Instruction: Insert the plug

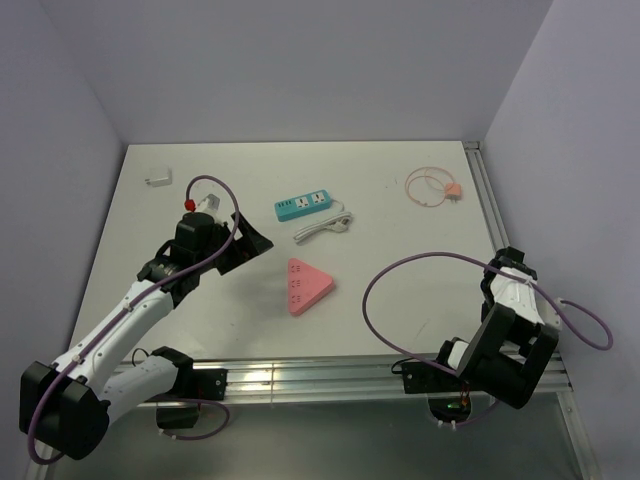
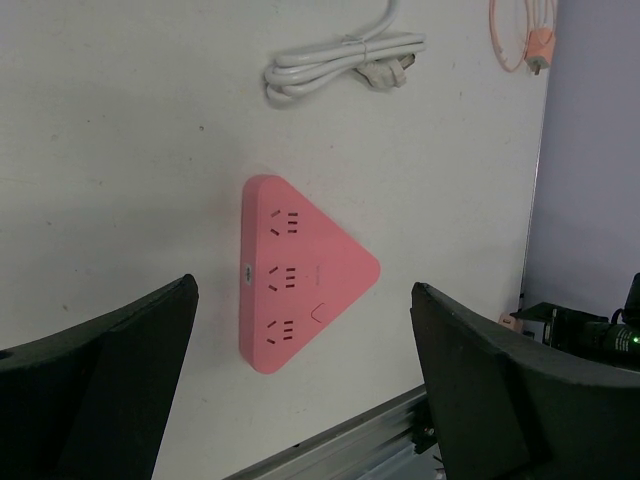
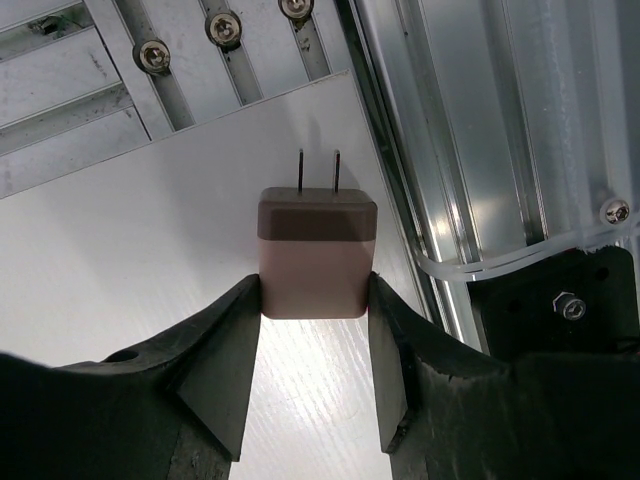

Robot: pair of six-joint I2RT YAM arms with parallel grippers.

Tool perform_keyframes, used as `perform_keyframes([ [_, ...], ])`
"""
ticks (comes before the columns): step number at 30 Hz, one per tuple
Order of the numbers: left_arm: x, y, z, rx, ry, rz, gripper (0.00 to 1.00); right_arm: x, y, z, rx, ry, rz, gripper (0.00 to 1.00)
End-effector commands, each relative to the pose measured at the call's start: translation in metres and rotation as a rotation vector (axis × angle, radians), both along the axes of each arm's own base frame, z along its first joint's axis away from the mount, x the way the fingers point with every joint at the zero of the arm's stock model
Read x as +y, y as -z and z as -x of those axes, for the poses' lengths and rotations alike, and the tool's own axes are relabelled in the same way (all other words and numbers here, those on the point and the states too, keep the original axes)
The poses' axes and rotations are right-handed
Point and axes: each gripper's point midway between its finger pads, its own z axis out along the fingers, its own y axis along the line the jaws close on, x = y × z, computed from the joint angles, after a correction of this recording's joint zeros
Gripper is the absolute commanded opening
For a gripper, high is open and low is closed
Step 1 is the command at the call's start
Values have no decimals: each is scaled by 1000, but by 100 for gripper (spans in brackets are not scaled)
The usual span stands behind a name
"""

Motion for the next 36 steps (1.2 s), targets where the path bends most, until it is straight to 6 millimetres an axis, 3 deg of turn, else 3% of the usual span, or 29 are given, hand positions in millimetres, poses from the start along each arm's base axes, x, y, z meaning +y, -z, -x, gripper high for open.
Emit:
perform_keyframes([
  [1,-4,-7,-4,-43,26,-2,93,-9,-8,-5,-19,11,36,35],
  [5,-3,-7,-4,-39,18,-5,93,-7,-8,-10,-52,-17,28,4],
  [6,-3,-5,-4,-37,18,-6,93,-5,-6,-12,-67,-27,16,2],
  [12,-2,-1,-3,-22,11,-10,92,1,-7,-38,-213,-204,6,0],
  [15,0,-2,-2,-28,2,-2,92,14,-15,-66,-375,-378,-8,0],
  [16,0,-3,-1,-33,0,3,92,19,-23,-85,-469,-445,0,0],
  [20,-4,-4,1,-39,22,22,91,44,-64,-125,-690,-721,97,0],
  [23,-10,-6,4,-39,55,42,88,66,-90,-143,-773,-864,105,0],
  [25,-14,-7,5,-41,73,55,87,88,-101,-158,-799,-975,86,0],
  [29,-27,-19,9,-83,147,109,84,172,-118,-191,-857,-1325,-171,0],
  [30,-33,-22,13,-90,183,133,83,202,-123,-191,-879,-1434,-244,0],
  [32,-40,-31,14,-120,214,169,82,238,-135,-195,-908,-1585,-316,0],
  [36,-68,-56,32,-209,383,278,82,317,-170,-175,-997,-1908,-478,0],
])
